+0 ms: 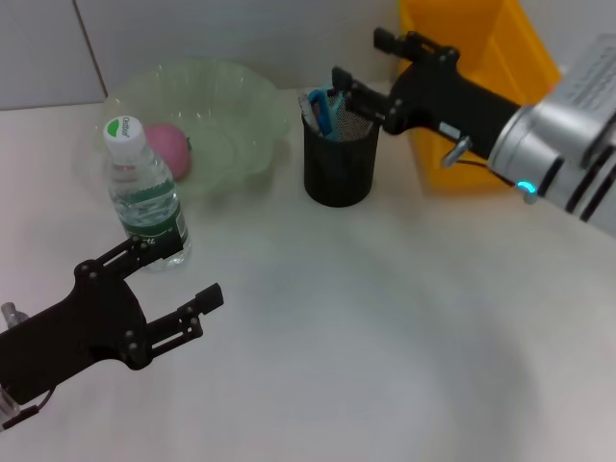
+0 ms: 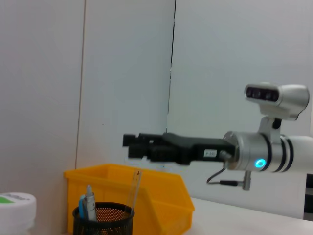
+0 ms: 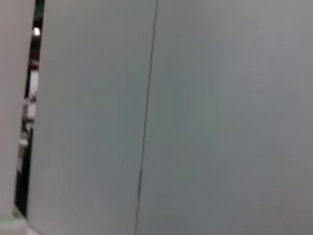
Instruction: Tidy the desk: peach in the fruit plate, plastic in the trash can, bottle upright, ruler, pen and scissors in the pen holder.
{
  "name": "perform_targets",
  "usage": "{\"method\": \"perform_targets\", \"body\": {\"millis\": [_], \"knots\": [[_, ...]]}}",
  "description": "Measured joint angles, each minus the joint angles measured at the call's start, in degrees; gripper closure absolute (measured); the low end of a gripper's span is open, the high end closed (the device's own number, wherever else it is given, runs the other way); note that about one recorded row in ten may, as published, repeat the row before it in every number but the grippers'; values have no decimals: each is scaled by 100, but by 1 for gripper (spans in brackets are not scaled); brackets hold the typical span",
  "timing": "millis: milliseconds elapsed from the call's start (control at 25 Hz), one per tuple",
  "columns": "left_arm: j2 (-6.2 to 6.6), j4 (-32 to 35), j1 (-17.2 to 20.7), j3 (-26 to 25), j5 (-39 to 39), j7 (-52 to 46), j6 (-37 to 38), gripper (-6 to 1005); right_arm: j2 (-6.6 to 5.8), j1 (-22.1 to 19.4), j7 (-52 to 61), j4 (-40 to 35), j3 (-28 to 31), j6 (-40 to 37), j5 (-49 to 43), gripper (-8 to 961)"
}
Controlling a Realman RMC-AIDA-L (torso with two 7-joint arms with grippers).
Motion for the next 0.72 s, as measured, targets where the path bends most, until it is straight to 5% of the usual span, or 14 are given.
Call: {"method": "perform_targets", "body": {"millis": [160,320,480,720], "knots": [[16,0,1,26,0,-19,6,215,-185,-347,1127,-619,63,-432,-588,213],[102,3,-52,49,98,-231,143,215,-664,-435,2523,-937,426,-1612,-2041,177],[177,19,-161,22,327,-438,239,215,-986,-269,2922,-716,1152,-3285,-3462,141],[225,27,-381,20,663,-628,384,214,-978,-220,3025,-560,2035,-4305,-4808,124]]}}
